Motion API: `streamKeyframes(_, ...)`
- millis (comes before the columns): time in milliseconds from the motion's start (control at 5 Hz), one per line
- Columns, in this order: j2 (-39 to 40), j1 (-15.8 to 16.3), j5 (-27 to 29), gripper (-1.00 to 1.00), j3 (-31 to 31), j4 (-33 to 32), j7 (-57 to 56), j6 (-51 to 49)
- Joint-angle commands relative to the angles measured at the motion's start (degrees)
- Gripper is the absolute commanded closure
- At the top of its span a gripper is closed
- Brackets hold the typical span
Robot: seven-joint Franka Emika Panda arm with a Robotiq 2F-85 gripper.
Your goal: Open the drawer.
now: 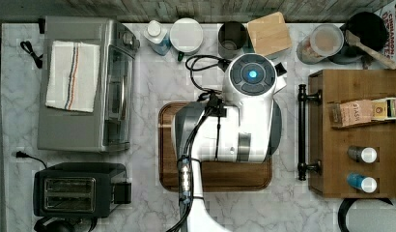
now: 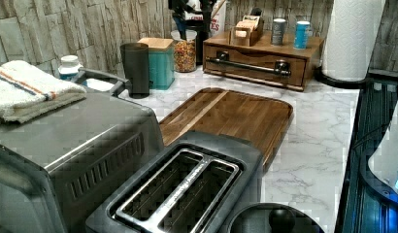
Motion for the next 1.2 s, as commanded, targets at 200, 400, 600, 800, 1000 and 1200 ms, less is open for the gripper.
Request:
streamKeyframes(200, 0.2, -7.3, -5.8, -1.00, -6.2, -4.2, -15.3, 10.7)
streamKeyframes(400, 1.0, -8.1, -6.6, -1.00, -7.5, -4.6, -18.2, 13.0)
streamKeyframes(600, 0.8, -9.6, -8.5, -1.00, -7.2, -7.1, -18.7, 17.4)
streamKeyframes(800, 0.4, -10.5, -9.1, -1.00, -6.7, -9.6, -18.5, 21.4)
streamKeyframes(1000, 0.7, -10.8, -10.6, -1.00, -7.1, -11.3, -18.8, 25.2)
streamKeyframes(1200, 2.7, -11.4, -9.9, -1.00, -6.8, -10.0, -19.6, 23.9)
